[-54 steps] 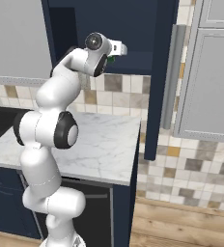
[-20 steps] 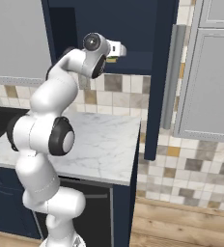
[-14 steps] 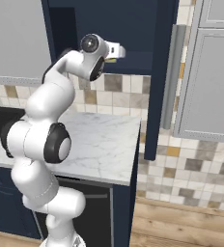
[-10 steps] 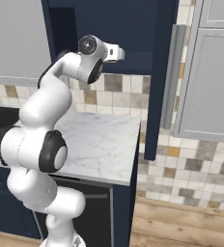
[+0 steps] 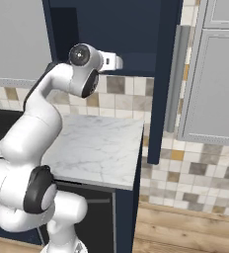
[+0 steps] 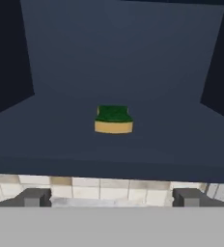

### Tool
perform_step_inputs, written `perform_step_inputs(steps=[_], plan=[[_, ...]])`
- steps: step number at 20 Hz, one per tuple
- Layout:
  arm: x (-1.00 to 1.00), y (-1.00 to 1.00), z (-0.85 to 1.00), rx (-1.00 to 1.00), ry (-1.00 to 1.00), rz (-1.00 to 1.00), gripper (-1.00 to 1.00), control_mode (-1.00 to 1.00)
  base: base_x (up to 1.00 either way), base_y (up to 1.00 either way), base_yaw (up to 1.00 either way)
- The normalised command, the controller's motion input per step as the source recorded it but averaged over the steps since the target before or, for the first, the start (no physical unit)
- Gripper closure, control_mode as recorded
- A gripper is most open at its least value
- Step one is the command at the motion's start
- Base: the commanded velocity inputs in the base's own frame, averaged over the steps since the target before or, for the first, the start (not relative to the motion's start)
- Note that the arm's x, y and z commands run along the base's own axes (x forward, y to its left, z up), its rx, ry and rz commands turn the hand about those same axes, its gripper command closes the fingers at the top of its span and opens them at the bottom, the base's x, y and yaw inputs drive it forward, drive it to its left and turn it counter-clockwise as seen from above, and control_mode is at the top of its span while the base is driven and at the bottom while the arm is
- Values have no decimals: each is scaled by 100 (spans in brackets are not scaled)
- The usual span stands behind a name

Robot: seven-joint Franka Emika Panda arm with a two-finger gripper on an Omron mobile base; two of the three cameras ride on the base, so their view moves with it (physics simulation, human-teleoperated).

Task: Pick up the sponge and bar soap from the sink, and place them back in the cabinet, and close the cabinet door.

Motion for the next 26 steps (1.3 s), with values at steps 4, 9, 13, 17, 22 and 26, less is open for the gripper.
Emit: perform_step_inputs(steps=[4,9,13,17,22,26], plan=[[-83,17,9,0,14,-2,-100,-100,0,0,0],[-67,24,13,0,22,-5,-100,-100,0,0,0],[-61,16,6,0,20,-5,-100,-100,0,0,0],[-59,1,0,0,18,0,-100,-100,0,0,0],[-74,0,0,1,16,0,-100,-100,0,0,0],[-82,0,-11,3,11,0,-100,-100,0,0,0]])
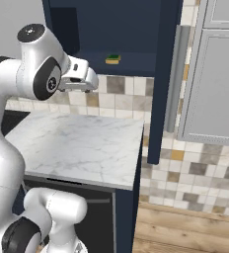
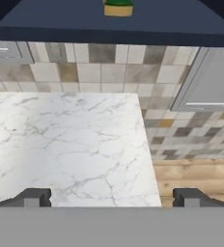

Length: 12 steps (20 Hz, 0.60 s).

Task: Pick up the sponge and bar soap from the sink, and place them back in the cabinet, and close the cabinet door.

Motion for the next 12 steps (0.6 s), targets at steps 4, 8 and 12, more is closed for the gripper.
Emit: perform_step_inputs(steps=[4,8,12], plan=[[-68,4,-14,0,10,0,-100,-100,0,0,0],[-53,5,-16,0,6,0,-100,-100,0,0,0],[-41,7,-19,0,1,0,-100,-100,0,0,0]])
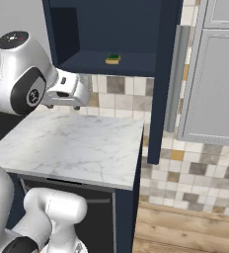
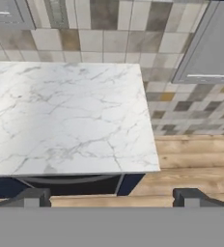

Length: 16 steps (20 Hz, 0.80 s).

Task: Pick up the sponge and bar soap from the sink, and place them back in the cabinet, and close the cabinet door.

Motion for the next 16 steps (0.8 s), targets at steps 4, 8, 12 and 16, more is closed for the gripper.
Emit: perform_step_inputs(steps=[4,8,12,16], plan=[[-36,0,-22,2,0,0,-100,-100,0,0,0],[-33,0,-14,1,1,0,-100,-100,0,0,0],[-42,1,-11,1,0,0,-100,-100,0,0,0],[-38,18,0,0,13,0,-100,-100,0,0,0]])
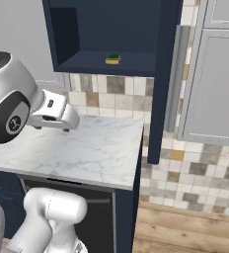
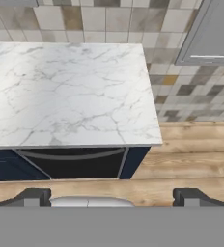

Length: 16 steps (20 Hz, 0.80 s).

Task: Pick up the sponge and bar soap from the sink, and place them back in the cabinet, and close the cabinet door.

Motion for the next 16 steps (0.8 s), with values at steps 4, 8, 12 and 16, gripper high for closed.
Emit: perform_step_inputs(steps=[4,8,12,16], plan=[[-32,21,0,0,13,0,-100,-100,0,0,0],[-33,15,0,0,11,0,-100,-100,0,0,0],[-26,8,0,0,7,0,-100,-100,0,0,0],[-2,0,0,0,0,0,-100,-100,0,0,0]])
